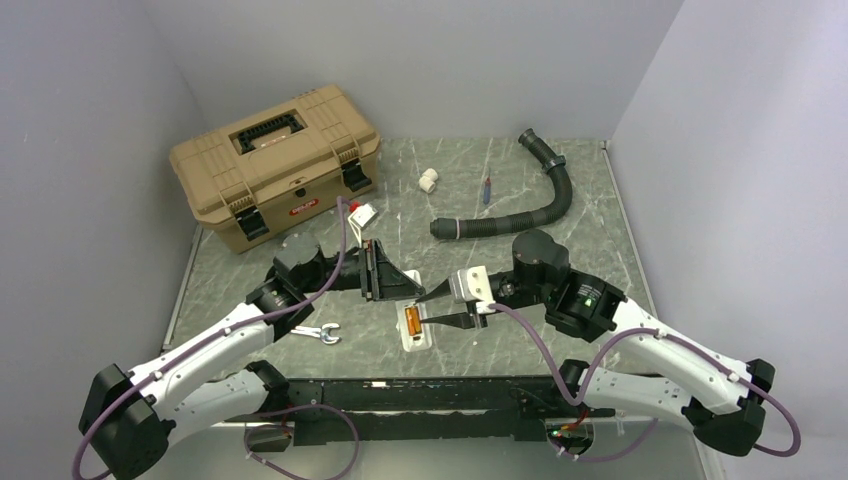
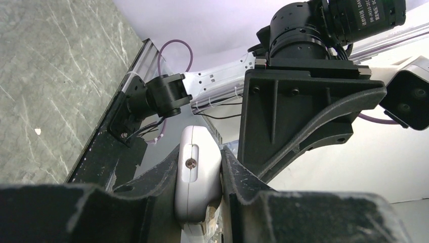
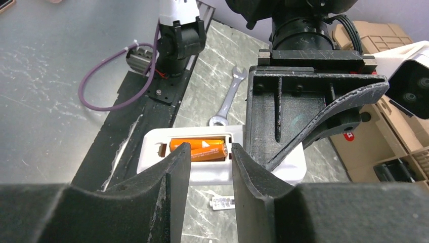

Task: Load the batteries into the remote control
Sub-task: Load the battery into the remote control.

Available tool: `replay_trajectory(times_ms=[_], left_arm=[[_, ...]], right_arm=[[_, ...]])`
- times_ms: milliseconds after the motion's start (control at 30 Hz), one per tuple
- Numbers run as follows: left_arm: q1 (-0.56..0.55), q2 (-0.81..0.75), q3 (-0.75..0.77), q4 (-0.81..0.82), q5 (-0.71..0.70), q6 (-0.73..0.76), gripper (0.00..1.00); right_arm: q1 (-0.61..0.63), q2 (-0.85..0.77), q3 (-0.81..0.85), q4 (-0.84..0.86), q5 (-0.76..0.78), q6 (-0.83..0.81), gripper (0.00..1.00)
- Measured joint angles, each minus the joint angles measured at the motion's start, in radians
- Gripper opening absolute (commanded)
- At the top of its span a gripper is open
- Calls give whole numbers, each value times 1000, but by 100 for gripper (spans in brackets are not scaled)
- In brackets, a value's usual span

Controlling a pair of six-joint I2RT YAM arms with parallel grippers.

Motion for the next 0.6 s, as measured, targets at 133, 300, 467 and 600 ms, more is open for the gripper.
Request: replay_trajectory(times_ms=[133,300,467,600], left_arm=[[-3,4,0,0,2,0,0],[-4,4,0,0,2,0,0],[-5,4,0,0,3,0,0],[-6,6,0,0,4,0,0]], right_arm=[[0,9,0,3,-15,0,36],[0,19,0,16,-23,0,34],[0,32,0,23,-36,0,32],[0,35,0,23,-41,1,30]])
